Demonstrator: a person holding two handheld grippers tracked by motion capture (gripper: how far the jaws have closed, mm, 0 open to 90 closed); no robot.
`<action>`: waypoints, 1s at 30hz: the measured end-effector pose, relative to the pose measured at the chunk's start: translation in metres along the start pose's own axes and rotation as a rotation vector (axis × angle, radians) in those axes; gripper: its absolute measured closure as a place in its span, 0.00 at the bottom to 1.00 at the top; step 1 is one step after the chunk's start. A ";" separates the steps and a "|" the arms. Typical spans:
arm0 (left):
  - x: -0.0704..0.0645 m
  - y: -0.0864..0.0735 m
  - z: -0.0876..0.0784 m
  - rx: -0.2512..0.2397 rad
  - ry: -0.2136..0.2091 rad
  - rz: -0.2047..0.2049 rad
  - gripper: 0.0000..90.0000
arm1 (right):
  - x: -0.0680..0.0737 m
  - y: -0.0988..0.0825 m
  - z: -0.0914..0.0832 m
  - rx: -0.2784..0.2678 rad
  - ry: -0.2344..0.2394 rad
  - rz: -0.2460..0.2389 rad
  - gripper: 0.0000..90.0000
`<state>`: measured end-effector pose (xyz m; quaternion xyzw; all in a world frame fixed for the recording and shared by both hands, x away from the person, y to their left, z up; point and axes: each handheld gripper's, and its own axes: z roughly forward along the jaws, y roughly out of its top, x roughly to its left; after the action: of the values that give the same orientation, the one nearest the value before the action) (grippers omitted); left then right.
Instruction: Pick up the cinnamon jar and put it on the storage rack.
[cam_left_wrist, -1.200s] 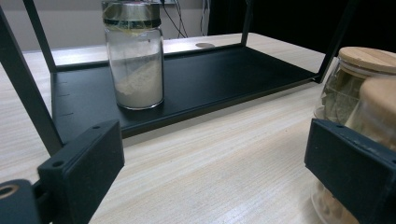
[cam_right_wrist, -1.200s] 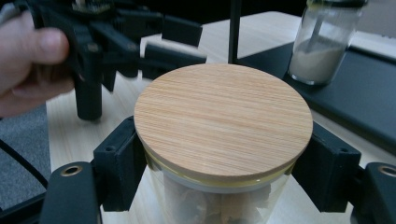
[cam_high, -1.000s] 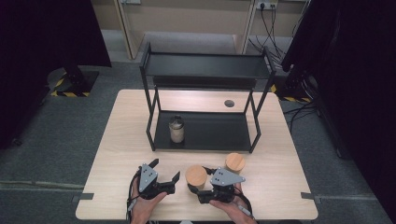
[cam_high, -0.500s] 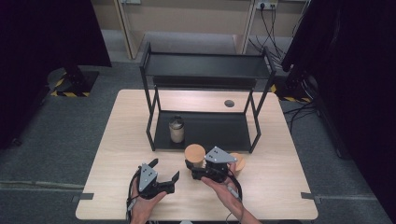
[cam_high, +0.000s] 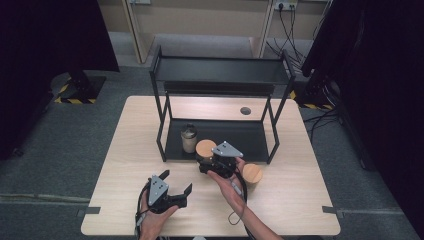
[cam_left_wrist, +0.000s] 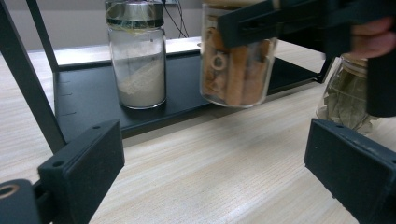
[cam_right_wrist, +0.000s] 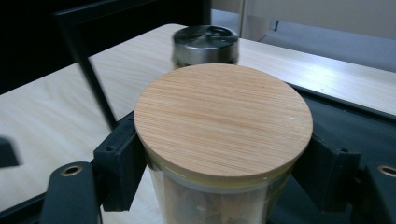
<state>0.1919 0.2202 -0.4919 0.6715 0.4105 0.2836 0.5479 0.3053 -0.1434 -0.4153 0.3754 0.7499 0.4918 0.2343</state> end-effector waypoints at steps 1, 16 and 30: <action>0.000 0.000 0.000 -0.001 0.000 0.000 0.05 | 0.000 0.001 0.003 0.001 -0.010 0.010 0.29; 0.000 0.000 0.000 -0.002 -0.004 -0.002 0.05 | -0.001 0.010 0.044 0.017 -0.143 0.086 0.29; 0.001 0.000 0.000 -0.003 -0.006 -0.004 0.05 | -0.008 0.008 0.064 0.036 -0.177 0.105 0.29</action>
<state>0.1919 0.2210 -0.4922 0.6707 0.4097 0.2810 0.5507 0.3587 -0.1123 -0.4345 0.4604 0.7143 0.4547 0.2665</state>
